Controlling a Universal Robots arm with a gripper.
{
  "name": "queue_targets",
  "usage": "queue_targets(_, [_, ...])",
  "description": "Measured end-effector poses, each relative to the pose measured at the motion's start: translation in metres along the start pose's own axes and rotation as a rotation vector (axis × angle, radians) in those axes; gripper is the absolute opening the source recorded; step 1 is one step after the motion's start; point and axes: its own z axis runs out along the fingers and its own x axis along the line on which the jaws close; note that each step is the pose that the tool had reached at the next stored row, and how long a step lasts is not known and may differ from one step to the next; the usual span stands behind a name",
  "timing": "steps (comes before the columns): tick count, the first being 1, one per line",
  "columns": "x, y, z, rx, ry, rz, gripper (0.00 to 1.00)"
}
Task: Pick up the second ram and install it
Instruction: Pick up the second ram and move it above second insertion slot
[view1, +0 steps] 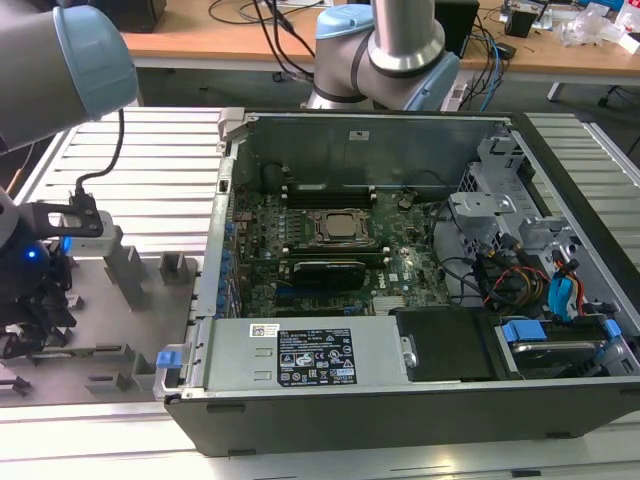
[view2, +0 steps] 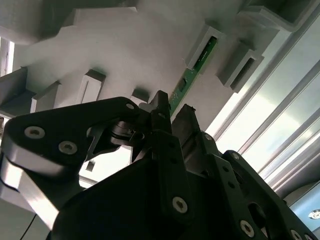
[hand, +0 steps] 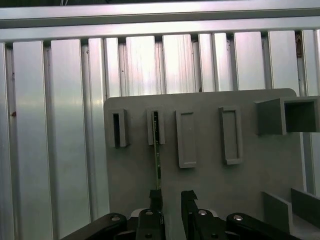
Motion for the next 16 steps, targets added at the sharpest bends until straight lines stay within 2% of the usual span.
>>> queue_targets(4, [0.0066,0.0015,0.0058,0.0001,0.0007,0.0,0.3])
queue_targets(5, [0.0076,0.0014,0.01,0.0002,0.0007,0.0,0.3])
queue_targets(7, [0.0083,0.0011,0.0162,0.0001,0.0008,0.0,0.3])
queue_targets(16, [0.0097,0.0005,0.0311,-0.0002,0.0011,-0.008,0.3])
